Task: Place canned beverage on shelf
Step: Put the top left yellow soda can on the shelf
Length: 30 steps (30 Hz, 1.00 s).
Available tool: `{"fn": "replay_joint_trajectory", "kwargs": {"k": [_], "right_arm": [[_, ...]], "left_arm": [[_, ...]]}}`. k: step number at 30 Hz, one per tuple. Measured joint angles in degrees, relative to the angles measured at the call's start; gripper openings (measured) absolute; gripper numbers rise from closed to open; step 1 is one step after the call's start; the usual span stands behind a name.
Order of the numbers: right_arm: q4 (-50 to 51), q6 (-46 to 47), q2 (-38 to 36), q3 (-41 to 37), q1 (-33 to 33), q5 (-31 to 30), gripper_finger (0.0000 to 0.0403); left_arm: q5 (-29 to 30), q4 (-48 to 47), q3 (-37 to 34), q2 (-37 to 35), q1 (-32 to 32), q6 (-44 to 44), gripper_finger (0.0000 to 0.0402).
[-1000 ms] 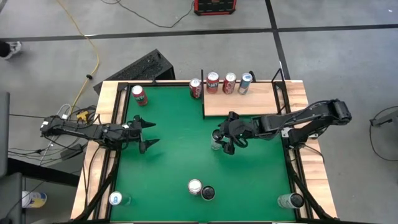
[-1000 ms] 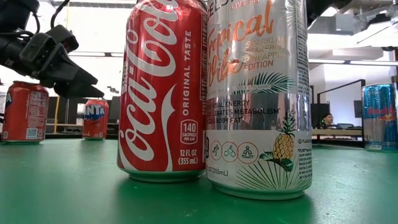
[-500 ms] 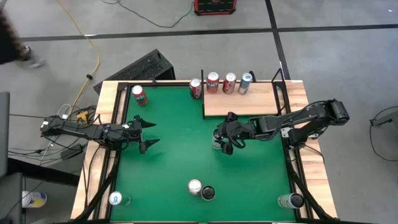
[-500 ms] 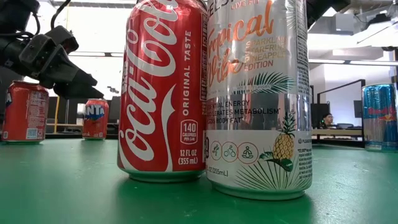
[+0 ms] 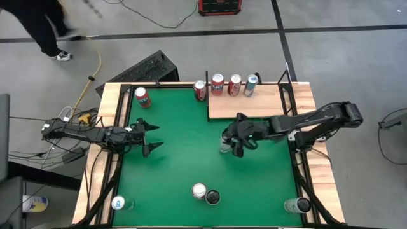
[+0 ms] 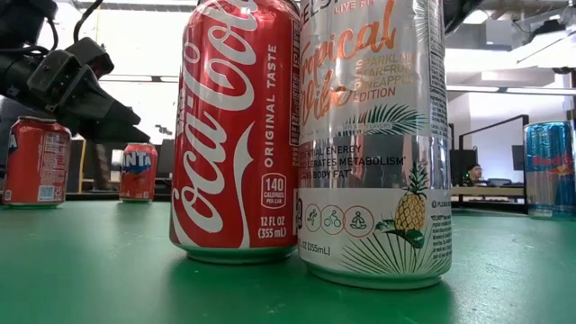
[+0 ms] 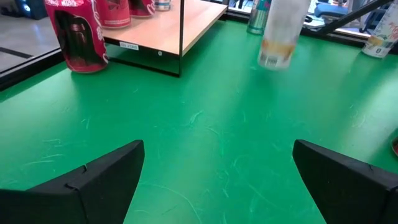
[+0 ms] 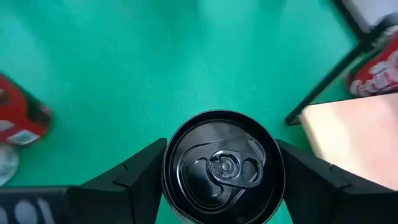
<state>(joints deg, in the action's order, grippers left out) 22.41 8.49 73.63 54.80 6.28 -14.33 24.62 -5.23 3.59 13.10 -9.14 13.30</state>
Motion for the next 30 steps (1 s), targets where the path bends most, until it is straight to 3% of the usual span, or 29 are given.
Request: {"fn": "replay_joint_trajectory", "kwargs": {"k": [7, 14, 30], "right_arm": [[9.18, -0.58, -10.81, 1.47, -2.95, -0.63, 0.0283], [16.16, -2.88, -17.38, 1.93, -11.30, -2.49, 0.0283], [18.93, -12.94, -18.47, 1.93, -36.57, 0.03, 0.0283]], "left_arm": [[0.11, -0.05, 0.01, 0.00, 0.00, -0.08, 0.0396], [0.17, -0.08, 0.01, 0.01, -0.01, -0.13, 0.0396], [0.26, -0.35, 0.03, 0.02, 0.00, -1.40, 0.0396]]}}
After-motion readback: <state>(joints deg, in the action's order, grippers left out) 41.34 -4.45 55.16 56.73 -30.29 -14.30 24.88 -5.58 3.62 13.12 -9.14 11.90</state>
